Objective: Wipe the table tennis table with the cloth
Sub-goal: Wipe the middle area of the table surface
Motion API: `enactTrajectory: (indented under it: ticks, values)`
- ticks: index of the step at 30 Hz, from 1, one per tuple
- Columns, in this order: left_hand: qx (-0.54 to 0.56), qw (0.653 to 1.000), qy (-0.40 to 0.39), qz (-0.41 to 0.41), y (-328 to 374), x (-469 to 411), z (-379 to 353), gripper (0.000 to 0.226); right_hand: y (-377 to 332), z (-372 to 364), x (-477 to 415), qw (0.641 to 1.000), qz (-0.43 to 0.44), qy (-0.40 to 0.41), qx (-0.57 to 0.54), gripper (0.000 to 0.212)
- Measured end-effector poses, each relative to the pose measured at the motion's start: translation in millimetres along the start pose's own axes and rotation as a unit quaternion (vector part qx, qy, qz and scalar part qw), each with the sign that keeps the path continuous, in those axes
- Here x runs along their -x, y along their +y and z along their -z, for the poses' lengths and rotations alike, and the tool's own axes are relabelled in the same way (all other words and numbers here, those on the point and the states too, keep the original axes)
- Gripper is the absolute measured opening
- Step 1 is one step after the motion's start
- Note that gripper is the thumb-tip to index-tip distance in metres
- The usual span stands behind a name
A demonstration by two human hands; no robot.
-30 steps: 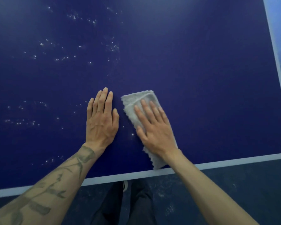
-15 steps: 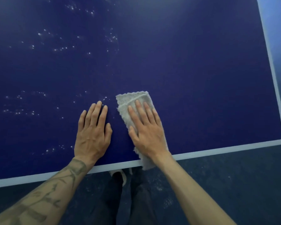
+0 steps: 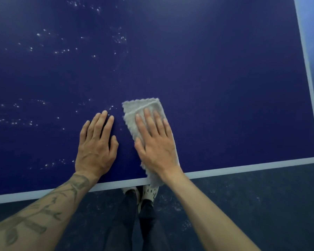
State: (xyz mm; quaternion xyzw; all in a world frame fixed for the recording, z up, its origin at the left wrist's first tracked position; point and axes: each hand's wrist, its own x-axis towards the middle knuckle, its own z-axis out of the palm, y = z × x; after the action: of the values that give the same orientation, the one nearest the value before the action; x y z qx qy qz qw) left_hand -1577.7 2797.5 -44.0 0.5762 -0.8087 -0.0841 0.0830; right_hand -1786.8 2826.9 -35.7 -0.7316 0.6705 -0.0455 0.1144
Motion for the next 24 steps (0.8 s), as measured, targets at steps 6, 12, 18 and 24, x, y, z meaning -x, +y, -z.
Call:
enactTrajectory:
  ticks: [6,12,18,24]
  values:
    - [0.005,1.000,-0.002,0.013,1.7,-1.5,0.8,0.060,94.9,21.0,28.7,0.988,-0.152,0.007,0.016,0.068]
    - [0.011,1.000,0.003,0.011,3.1,-2.1,2.9,0.059,41.5,10.6,-23.7,0.988,-0.151,0.031,-0.010,0.071]
    - [0.012,1.000,0.005,0.011,4.3,-2.1,4.2,0.060,35.8,-0.6,26.2,1.000,0.011,0.008,-0.004,0.073]
    - [0.010,1.000,0.000,0.011,3.6,-2.4,6.4,0.060,69.2,13.5,7.6,0.988,-0.154,0.018,0.015,0.069]
